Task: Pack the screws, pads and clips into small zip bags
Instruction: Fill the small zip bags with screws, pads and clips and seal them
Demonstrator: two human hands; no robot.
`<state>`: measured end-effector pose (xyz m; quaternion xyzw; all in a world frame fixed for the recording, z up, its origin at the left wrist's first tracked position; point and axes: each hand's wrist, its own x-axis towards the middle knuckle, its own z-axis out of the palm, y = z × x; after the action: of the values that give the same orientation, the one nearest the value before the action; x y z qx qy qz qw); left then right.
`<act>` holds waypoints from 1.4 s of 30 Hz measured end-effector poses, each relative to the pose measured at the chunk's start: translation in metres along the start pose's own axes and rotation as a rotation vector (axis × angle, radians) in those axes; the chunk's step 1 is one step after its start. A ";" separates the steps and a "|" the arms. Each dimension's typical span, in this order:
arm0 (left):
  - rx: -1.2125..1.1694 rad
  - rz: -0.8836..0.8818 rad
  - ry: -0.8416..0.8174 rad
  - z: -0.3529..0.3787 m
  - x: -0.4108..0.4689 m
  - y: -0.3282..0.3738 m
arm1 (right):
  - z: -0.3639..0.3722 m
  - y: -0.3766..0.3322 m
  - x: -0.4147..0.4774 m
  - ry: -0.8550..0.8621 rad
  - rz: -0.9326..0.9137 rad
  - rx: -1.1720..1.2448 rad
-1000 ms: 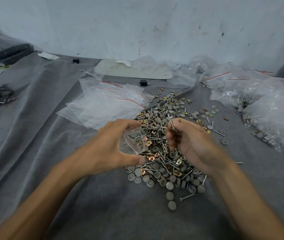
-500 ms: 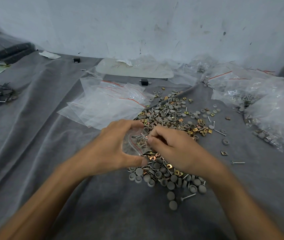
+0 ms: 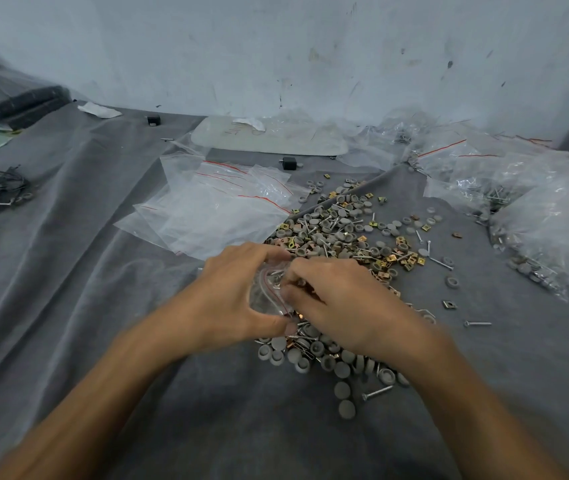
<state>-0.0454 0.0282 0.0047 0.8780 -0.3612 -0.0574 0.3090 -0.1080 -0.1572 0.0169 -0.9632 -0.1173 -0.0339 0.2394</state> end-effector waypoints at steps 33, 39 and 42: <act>-0.030 -0.006 0.035 -0.006 -0.002 0.000 | 0.000 0.013 -0.002 -0.004 0.000 0.420; -0.017 -0.020 0.028 -0.006 -0.002 -0.002 | 0.010 0.019 -0.007 0.019 -0.007 -0.057; 0.006 -0.015 0.021 -0.005 -0.002 -0.001 | 0.016 0.017 -0.006 0.040 -0.005 -0.076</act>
<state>-0.0447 0.0332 0.0078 0.8822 -0.3515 -0.0496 0.3096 -0.1095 -0.1660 -0.0056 -0.9704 -0.1134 -0.0583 0.2050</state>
